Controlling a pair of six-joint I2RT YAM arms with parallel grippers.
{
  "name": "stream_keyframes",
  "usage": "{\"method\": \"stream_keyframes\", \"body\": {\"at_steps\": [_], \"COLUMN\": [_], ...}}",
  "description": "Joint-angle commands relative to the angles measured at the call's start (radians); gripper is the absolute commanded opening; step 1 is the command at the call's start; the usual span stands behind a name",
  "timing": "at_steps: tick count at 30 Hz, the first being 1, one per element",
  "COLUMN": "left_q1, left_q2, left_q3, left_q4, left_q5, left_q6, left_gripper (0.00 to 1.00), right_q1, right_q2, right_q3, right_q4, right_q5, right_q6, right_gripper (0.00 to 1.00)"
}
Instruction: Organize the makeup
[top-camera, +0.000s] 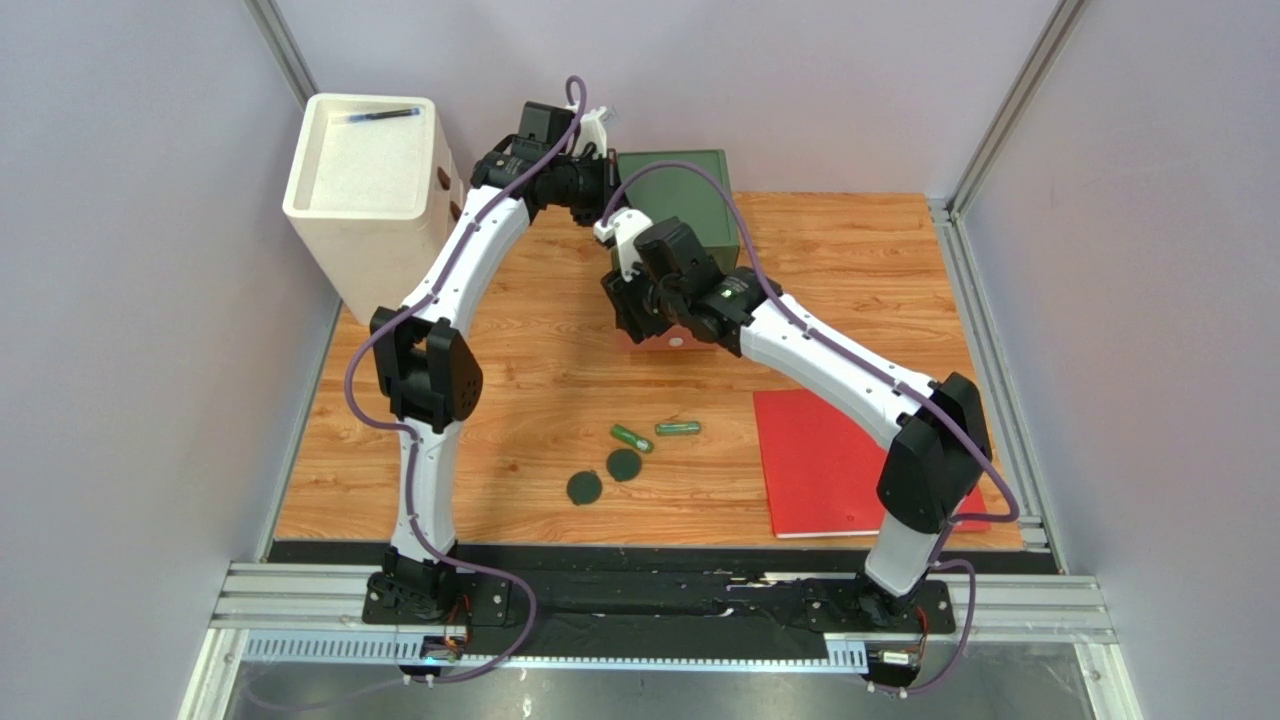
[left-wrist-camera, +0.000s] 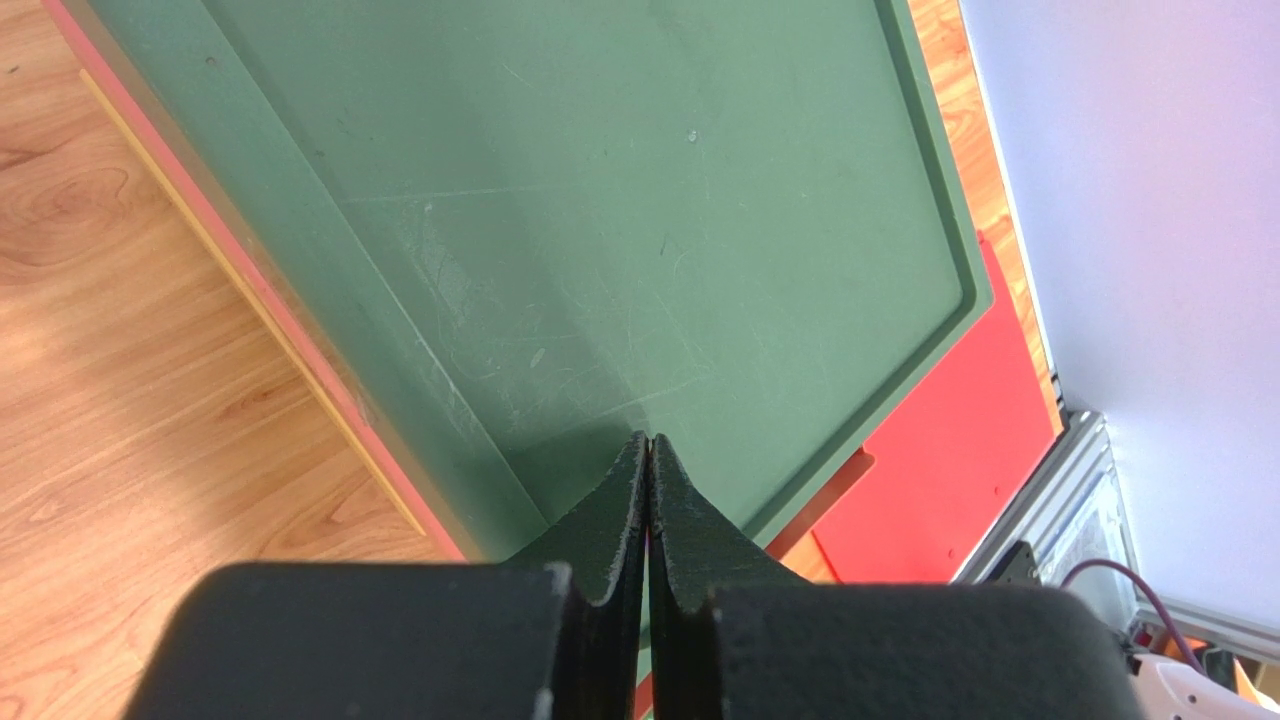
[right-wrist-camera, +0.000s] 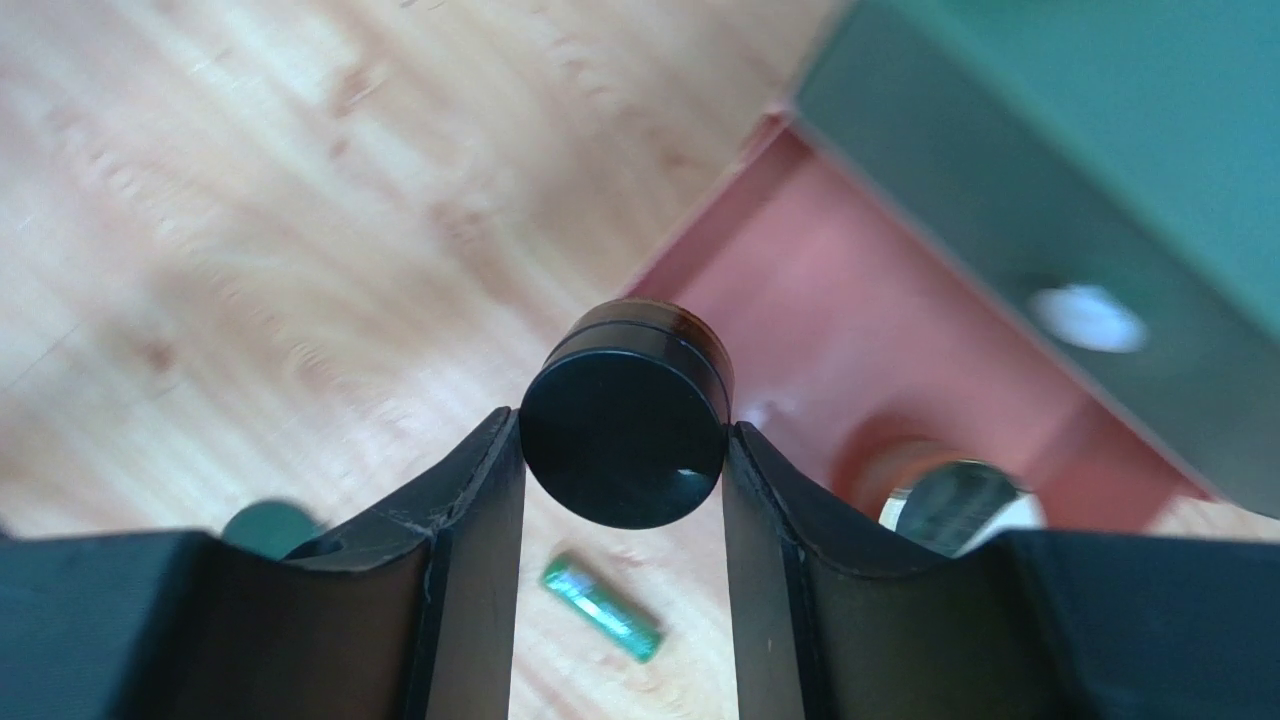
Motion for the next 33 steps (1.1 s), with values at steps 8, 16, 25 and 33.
{"method": "stream_keyframes", "body": {"at_steps": [8, 16, 25, 33], "left_q1": [0.001, 0.007, 0.015, 0.015], "left_q2": [0.07, 0.07, 0.073, 0.075], "left_q3": [-0.061, -0.061, -0.059, -0.057], "left_q4": [-0.207, -0.21, -0.208, -0.205], "left_q5": [-0.093, -0.092, -0.089, -0.087], "left_q6": [0.041, 0.046, 0.043, 0.04], "left_gripper": [0.0, 0.0, 0.0, 0.0], "right_q1": [-0.092, -0.092, -0.092, -0.08], "right_q2": [-0.029, 0.034, 0.049, -0.007], "right_q3": [-0.01, 0.03, 0.049, 0.065], "right_q4": [0.142, 0.125, 0.082, 0.041], "right_q5": [0.131, 0.137, 0.131, 0.019], "right_q6": [0.003, 0.036, 0.055, 0.02], "right_gripper": [0.25, 0.39, 0.7, 0.71]}}
